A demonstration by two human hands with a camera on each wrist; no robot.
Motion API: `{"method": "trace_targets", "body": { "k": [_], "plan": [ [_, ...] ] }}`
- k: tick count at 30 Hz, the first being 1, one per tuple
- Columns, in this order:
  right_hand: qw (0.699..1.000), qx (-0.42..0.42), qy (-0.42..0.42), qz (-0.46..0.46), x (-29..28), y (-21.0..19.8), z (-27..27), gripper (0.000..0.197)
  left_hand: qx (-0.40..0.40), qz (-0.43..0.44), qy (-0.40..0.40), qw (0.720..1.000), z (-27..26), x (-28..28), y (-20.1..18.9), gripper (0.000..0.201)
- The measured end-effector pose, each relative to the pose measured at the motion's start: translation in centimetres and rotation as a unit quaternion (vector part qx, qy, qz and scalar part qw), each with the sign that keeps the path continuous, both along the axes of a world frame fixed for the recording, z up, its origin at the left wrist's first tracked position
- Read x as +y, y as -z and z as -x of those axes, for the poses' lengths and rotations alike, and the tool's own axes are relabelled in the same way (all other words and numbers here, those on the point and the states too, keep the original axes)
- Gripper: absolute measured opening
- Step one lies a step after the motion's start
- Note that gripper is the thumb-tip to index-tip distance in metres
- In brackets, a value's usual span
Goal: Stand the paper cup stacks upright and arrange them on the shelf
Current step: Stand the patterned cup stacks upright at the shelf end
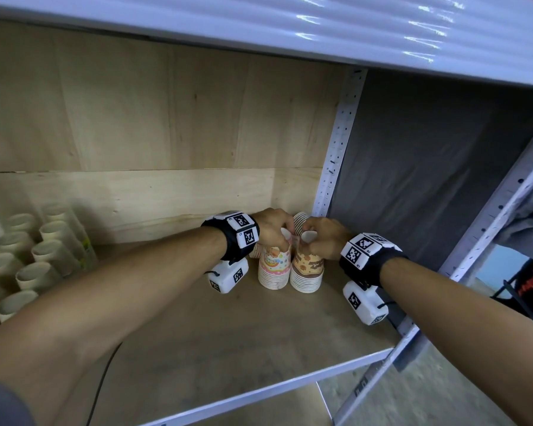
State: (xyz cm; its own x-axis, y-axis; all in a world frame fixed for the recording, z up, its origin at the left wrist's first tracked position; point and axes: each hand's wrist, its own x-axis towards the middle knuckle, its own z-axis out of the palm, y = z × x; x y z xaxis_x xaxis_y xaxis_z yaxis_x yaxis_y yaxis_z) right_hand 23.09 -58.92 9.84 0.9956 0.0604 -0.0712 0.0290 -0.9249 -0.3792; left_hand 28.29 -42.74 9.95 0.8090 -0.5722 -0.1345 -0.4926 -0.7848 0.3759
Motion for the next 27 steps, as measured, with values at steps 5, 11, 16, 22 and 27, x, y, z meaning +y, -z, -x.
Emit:
{"method": "trace_targets", "body": {
  "k": [5, 11, 16, 22, 27],
  "plan": [
    [0.999, 0.016, -0.033, -0.011, 0.7, -0.4, -0.7, 0.030, 0.022, -0.035, -0.008, 0.999, 0.3, 0.6, -0.8, 0.046],
    [0.996, 0.028, -0.084, -0.032, 2.5, -1.1, -1.5, 0.025, 0.021, -0.082, -0.012, 0.996, 0.7, 2.1, -2.4, 0.044],
    [0.994, 0.022, -0.103, -0.002, 4.5, -1.0, -2.6, 0.037, 0.011, -0.132, -0.047, 0.990, 0.9, 3.9, -3.1, 0.049],
    [0.990, 0.035, -0.136, 0.004, 7.2, -0.9, -3.4, 0.040, 0.023, -0.160, -0.099, 0.982, 1.9, 7.0, -3.7, 0.046],
    [0.984, 0.038, -0.173, -0.011, 10.2, -0.9, -3.7, 0.040, 0.044, -0.163, -0.150, 0.974, 3.3, 10.0, -4.1, 0.045]
  ]
}}
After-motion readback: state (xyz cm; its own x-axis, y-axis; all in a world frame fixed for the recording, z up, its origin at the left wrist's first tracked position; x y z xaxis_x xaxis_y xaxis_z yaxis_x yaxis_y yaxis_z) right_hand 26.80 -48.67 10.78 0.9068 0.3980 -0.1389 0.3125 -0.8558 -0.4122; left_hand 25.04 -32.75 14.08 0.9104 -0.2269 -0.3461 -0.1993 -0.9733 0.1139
